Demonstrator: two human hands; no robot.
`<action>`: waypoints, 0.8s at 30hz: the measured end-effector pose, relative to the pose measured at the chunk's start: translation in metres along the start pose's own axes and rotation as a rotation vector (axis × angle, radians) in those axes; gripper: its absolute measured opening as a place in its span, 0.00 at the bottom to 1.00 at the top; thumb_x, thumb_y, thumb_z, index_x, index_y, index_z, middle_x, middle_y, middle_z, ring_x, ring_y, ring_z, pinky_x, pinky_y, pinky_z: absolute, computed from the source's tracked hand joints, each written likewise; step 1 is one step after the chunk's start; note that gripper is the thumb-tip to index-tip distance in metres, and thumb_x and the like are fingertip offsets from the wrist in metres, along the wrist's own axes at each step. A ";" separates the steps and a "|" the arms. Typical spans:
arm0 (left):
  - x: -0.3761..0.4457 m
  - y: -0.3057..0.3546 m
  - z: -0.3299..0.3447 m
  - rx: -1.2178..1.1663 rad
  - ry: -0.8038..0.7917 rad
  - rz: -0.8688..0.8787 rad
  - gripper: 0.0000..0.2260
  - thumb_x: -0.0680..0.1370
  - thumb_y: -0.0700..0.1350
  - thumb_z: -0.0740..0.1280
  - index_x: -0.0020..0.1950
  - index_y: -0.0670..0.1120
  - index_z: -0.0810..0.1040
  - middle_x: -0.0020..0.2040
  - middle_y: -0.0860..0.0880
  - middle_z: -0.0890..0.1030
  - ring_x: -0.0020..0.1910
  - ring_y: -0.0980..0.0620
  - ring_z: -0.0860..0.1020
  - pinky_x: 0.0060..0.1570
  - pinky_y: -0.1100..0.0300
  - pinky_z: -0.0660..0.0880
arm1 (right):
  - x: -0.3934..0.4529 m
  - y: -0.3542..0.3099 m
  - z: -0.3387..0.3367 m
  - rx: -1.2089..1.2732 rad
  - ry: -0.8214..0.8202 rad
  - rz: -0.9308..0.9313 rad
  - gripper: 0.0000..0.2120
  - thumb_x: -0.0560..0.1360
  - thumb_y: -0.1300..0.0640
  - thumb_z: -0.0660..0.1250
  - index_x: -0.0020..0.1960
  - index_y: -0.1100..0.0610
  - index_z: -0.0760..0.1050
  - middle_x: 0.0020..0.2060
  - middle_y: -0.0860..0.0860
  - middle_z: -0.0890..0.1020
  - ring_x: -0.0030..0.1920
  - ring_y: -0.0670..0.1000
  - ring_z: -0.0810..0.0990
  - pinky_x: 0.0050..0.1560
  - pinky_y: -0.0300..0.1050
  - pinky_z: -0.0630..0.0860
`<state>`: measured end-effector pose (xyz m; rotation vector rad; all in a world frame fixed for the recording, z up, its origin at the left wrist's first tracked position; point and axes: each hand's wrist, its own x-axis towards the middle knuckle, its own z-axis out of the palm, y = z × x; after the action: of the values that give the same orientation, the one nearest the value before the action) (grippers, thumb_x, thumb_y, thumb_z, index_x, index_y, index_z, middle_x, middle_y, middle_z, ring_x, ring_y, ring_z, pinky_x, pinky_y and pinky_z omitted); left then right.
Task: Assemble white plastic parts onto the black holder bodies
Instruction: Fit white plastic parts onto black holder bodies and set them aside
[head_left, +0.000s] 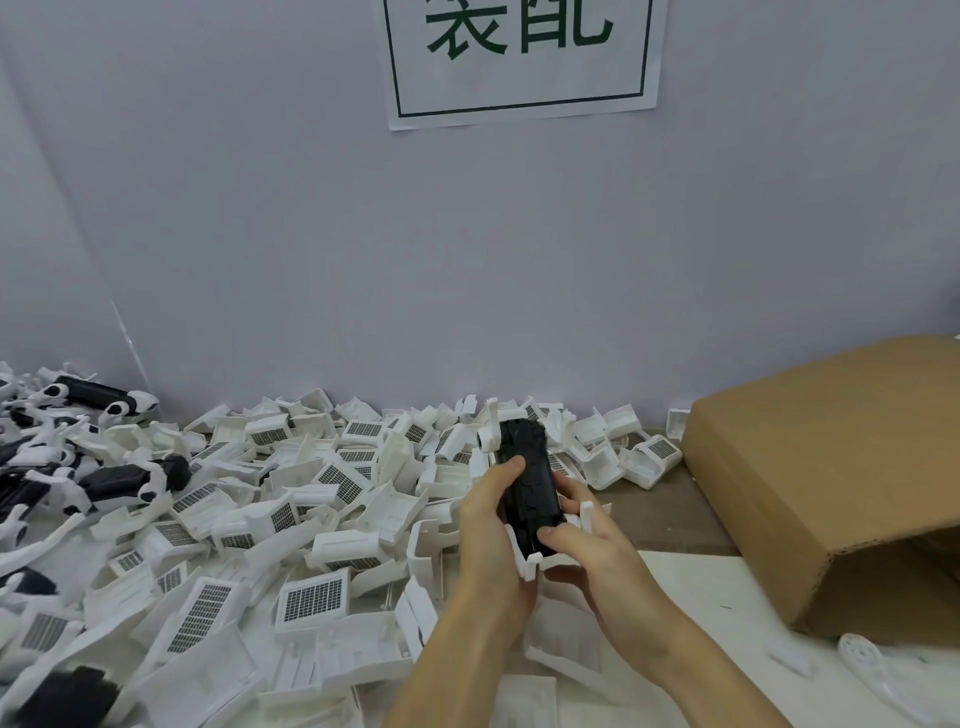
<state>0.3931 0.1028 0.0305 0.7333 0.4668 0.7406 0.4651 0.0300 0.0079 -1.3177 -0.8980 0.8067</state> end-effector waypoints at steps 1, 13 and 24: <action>0.000 0.000 0.000 -0.007 0.012 0.001 0.09 0.71 0.45 0.70 0.36 0.41 0.83 0.29 0.44 0.80 0.24 0.50 0.79 0.23 0.63 0.74 | 0.001 0.001 -0.001 0.011 -0.008 0.001 0.21 0.68 0.54 0.64 0.51 0.28 0.76 0.47 0.40 0.85 0.48 0.41 0.83 0.44 0.40 0.79; 0.000 0.000 0.001 -0.063 0.031 -0.007 0.10 0.71 0.45 0.70 0.45 0.39 0.80 0.31 0.44 0.81 0.26 0.49 0.80 0.24 0.61 0.75 | 0.001 0.004 -0.002 -0.007 -0.022 -0.028 0.24 0.67 0.56 0.63 0.53 0.29 0.76 0.51 0.44 0.85 0.52 0.49 0.84 0.55 0.53 0.81; 0.001 0.000 0.000 -0.005 0.027 -0.028 0.08 0.63 0.49 0.72 0.30 0.45 0.85 0.30 0.45 0.81 0.25 0.50 0.80 0.24 0.61 0.75 | 0.002 0.005 -0.001 -0.011 -0.001 -0.018 0.19 0.76 0.53 0.64 0.53 0.27 0.74 0.50 0.38 0.84 0.51 0.41 0.83 0.50 0.45 0.80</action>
<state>0.3940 0.1037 0.0307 0.7113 0.4985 0.7256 0.4671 0.0318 0.0028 -1.3176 -0.9152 0.7889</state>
